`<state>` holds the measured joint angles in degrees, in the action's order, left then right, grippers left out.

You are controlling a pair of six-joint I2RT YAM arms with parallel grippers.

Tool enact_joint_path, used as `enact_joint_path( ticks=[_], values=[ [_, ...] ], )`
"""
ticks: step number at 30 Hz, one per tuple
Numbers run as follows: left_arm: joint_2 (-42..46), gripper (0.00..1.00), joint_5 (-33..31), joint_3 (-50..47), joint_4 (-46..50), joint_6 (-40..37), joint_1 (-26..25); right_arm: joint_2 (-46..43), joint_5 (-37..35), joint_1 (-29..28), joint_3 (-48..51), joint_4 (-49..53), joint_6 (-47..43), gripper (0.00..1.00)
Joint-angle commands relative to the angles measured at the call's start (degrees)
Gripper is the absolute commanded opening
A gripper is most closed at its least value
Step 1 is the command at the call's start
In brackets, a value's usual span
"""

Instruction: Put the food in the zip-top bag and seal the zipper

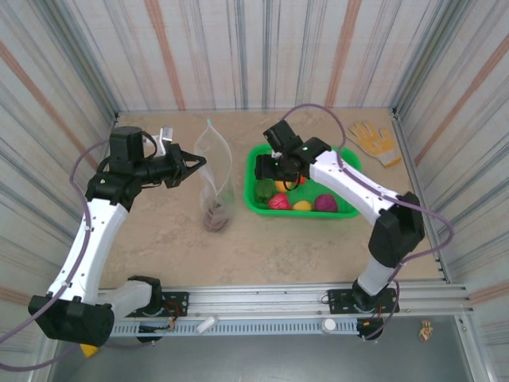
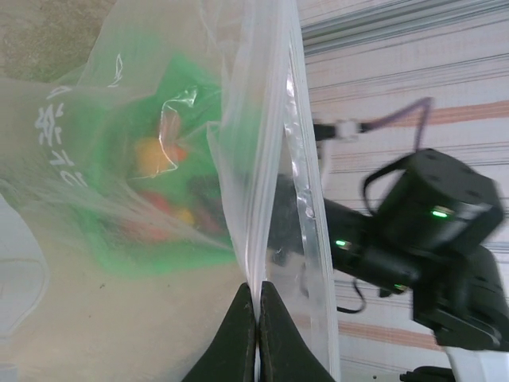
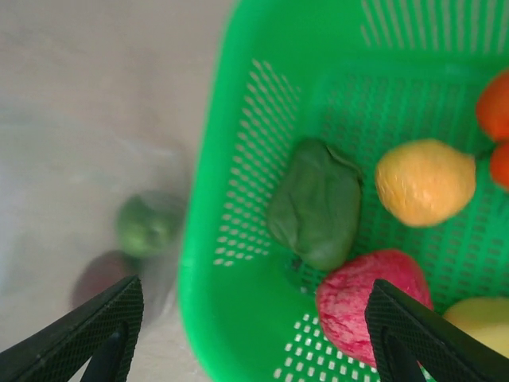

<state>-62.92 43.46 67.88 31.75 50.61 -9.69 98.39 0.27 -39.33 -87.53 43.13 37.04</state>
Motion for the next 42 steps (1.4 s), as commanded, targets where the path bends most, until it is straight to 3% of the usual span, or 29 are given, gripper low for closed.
enact_joint_path(
  ticks=[1,16,19,22,23,25,35,42],
  values=[
    [0.7,0.0,0.4,-0.3,0.9,-1.8,0.2,3.9,-3.1,-1.4,-0.4,1.1,7.3,0.73],
    [1.2,0.0,1.7,-2.4,0.4,-0.9,0.2,22.4,-2.7,-1.7,-7.8,1.1,8.7,0.79],
    [1.3,0.0,2.1,-2.5,0.5,-0.6,0.1,24.2,-2.7,-0.8,-7.6,0.1,8.7,0.74],
    [1.5,0.0,2.8,-3.3,-0.2,0.4,-0.1,24.7,-3.0,-0.5,-7.3,-0.3,8.7,0.62],
    [1.4,0.0,3.0,-3.4,-0.5,0.5,-0.3,24.4,-3.0,-0.4,-7.3,-0.6,8.6,0.56],
    [1.1,0.0,2.8,-3.5,-0.1,0.4,-0.5,22.9,-3.7,-0.7,-7.1,-0.8,8.6,0.54],
    [-1.3,0.0,0.9,-0.6,2.2,-0.7,-1.9,8.1,-9.6,-0.8,-2.1,-3.3,7.8,0.55],
    [-2.4,0.0,-0.7,0.5,2.7,-1.4,-2.4,-4.9,-10.3,0.2,3.1,-6.5,0.7,0.54]
  ],
)
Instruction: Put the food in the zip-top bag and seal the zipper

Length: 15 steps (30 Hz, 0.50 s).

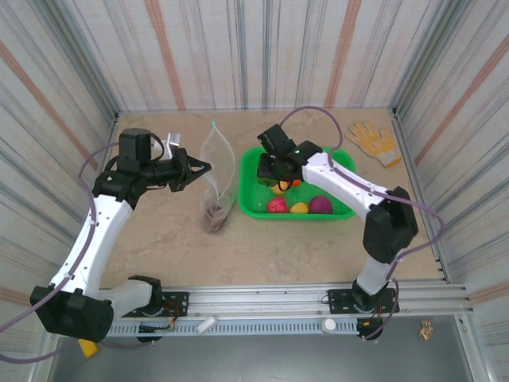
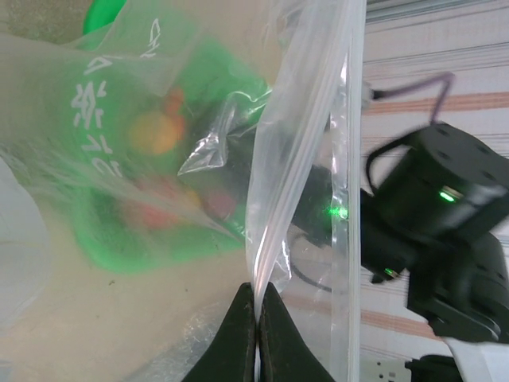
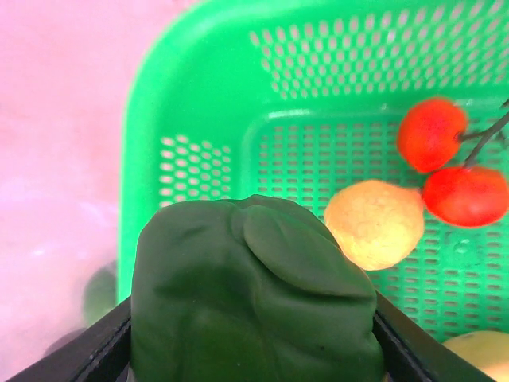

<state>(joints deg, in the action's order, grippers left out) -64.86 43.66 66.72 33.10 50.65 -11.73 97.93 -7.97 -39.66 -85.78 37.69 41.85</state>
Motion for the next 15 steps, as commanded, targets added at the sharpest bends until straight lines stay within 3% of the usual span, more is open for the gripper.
enact_joint_path(
  ticks=[1,7,15],
  values=[
    [-0.6,0.0,-1.0,1.7,1.4,-1.4,-0.5,-6.2,-1.9,1.0,1.6,-1.0,-5.0,0.54],
    [-1.2,0.0,-2.0,2.2,1.1,-1.4,-2.1,-13.0,5.0,4.7,1.8,-1.3,-9.1,0.54],
    [-3.1,0.0,-1.0,2.2,-0.9,-1.0,-4.0,-16.2,13.0,4.4,-5.3,-2.2,-11.9,0.54]
  ],
)
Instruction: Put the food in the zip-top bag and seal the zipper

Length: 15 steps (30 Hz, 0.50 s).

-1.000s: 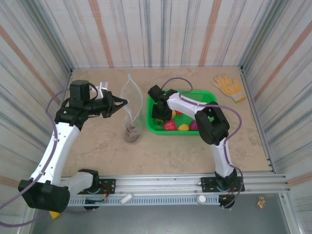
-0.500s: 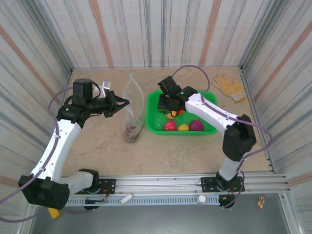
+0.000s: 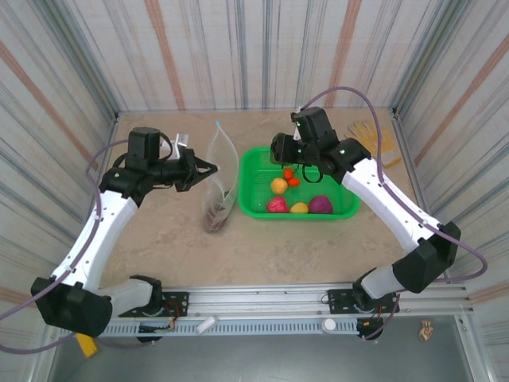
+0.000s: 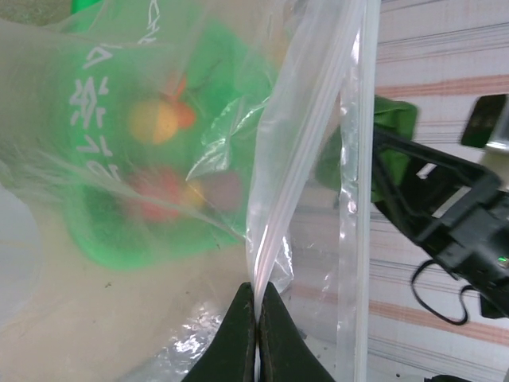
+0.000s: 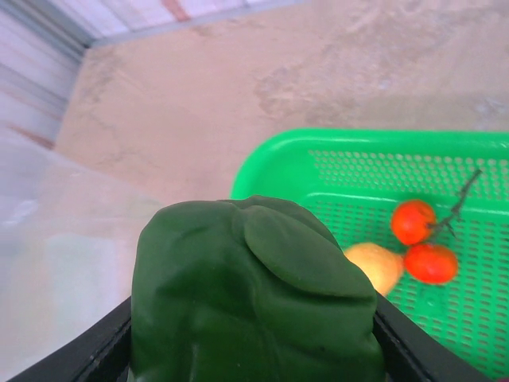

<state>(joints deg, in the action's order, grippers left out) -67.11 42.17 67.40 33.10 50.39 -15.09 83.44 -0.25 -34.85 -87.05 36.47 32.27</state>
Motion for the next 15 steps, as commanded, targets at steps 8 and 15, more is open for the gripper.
enact_joint_path(
  ticks=[8,15],
  values=[
    [-0.2,0.0,0.5,3.1,-0.4,-1.9,-1.3,1.7,16.5,-5.8,-13.7,-3.3,-3.0,0.55],
    [-0.1,0.0,-0.4,8.4,4.8,-6.3,-1.6,7.4,18.7,-10.3,-20.0,-1.4,-3.2,0.56]
  ],
)
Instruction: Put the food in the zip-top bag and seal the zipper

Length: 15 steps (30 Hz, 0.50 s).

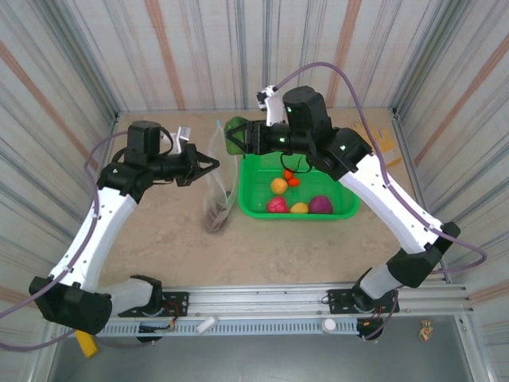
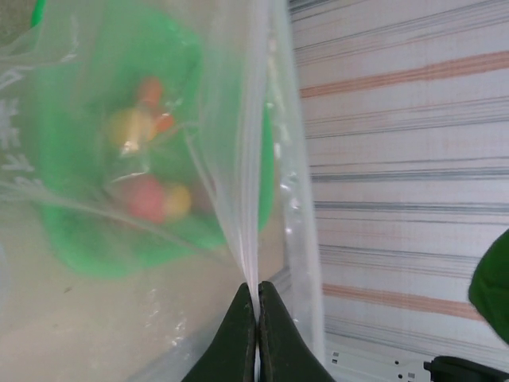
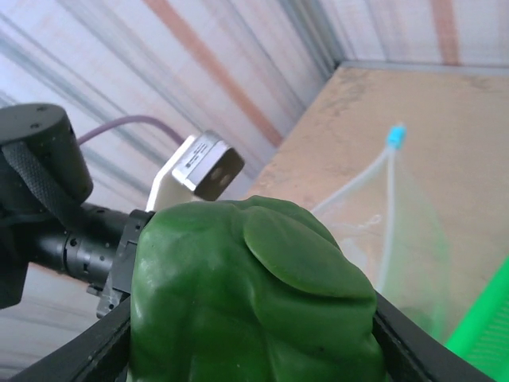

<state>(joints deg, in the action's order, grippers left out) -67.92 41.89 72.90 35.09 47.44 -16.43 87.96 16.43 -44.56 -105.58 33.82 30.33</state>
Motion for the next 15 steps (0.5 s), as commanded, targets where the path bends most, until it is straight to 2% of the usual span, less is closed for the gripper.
enact_joint_path(
  ticks=[1,6,15],
  values=[
    [0.7,0.0,-0.1,3.3,3.0,-3.7,-0.3,3.6,2.2,-0.9,-2.9,1.3,-1.0,0.57],
    [1.1,0.0,-0.1,4.1,3.7,-5.6,-0.3,8.4,0.5,-3.6,-5.6,3.7,-1.4,0.57],
    [2.0,0.0,-0.8,4.1,4.9,-7.2,0.0,10.0,-14.1,-5.9,-1.4,9.9,-2.0,0.55]
  ],
)
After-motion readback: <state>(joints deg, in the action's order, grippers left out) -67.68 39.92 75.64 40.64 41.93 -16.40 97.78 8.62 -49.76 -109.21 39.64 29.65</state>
